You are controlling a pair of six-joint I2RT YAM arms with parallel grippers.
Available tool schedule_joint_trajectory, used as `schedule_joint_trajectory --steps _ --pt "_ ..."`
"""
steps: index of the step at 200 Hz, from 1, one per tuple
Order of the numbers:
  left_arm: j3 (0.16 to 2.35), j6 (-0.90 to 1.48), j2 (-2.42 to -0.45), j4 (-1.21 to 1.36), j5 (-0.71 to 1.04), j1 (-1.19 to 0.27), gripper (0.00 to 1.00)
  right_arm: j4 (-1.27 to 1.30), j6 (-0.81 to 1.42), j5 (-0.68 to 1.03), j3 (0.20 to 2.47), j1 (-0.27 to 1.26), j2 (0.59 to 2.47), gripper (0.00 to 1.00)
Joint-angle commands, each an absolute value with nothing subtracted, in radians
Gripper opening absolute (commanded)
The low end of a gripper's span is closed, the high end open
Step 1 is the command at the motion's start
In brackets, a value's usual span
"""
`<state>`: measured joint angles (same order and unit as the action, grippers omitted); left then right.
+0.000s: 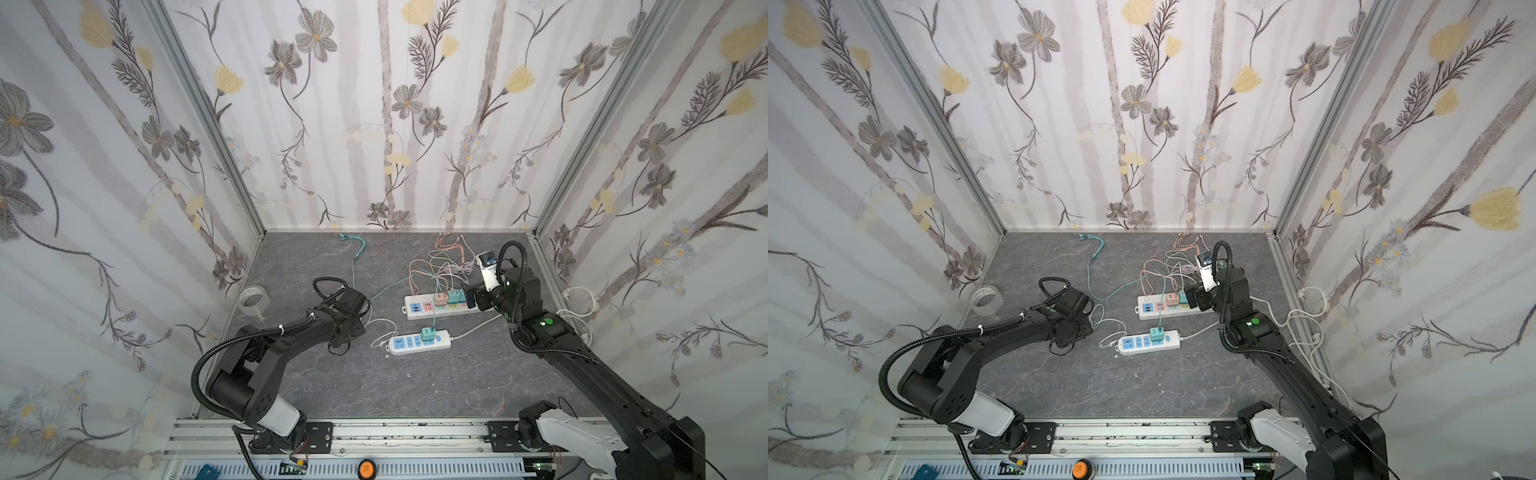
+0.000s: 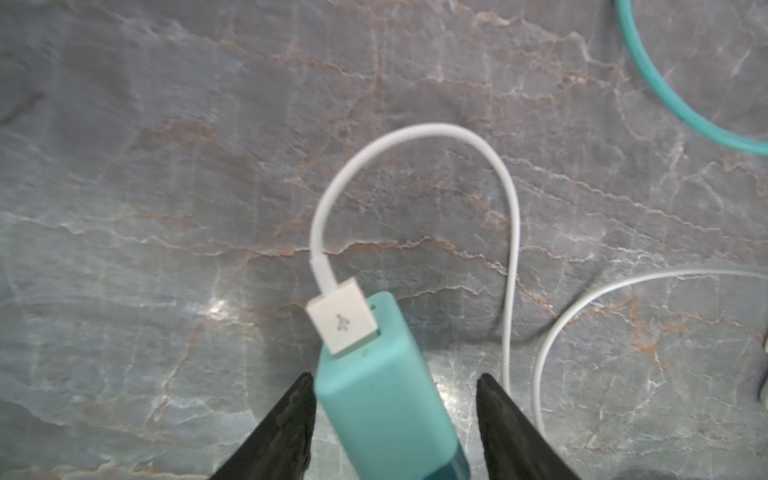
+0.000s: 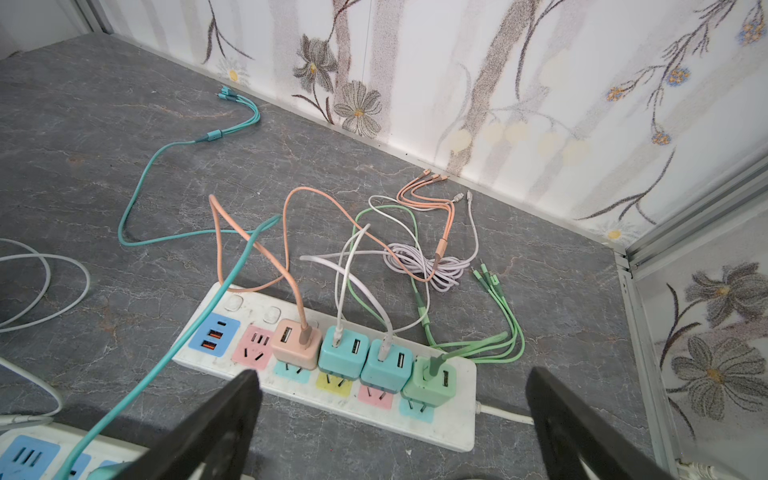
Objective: Insert the plug
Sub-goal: 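Grasp the teal charger with white cable using the left gripper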
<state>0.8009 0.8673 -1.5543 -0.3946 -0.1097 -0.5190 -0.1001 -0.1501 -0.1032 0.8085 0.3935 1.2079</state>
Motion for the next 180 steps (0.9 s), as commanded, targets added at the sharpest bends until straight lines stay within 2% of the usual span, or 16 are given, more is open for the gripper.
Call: schedule_joint_trajectory --steps 1,60,78,122,143,161,180 --pt "0.814 0.868 -1.57 -0.421 -0.159 -0.527 0.59 -0.093 -0.133 -0.094 0.81 0.395 1.208 1.0" --pt "0.806 0.848 -1.598 -0.432 -0.196 -0.532 0.47 -0.083 -0.068 -0.132 0.815 0.395 1.212 0.99" --pt "0.807 0.84 -1.604 -0.427 -0.193 -0.532 0.4 -0.077 -0.057 -0.145 0.815 0.395 1.213 0.99" --pt "0.809 0.819 -1.591 -0.42 -0.174 -0.54 0.18 -0.052 -0.035 -0.183 0.81 0.394 1.212 0.99" --pt "0.808 0.803 -1.575 -0.417 -0.169 -0.541 0.0 -0.008 0.003 -0.23 0.796 0.393 1.212 0.99" --pt "0.805 0.785 -1.553 -0.417 -0.174 -0.541 0.0 0.021 0.064 -0.279 0.787 0.39 1.206 0.99" --pt "0.797 0.757 -1.521 -0.415 -0.184 -0.541 0.0 0.049 0.076 -0.212 0.77 0.386 1.175 0.99"
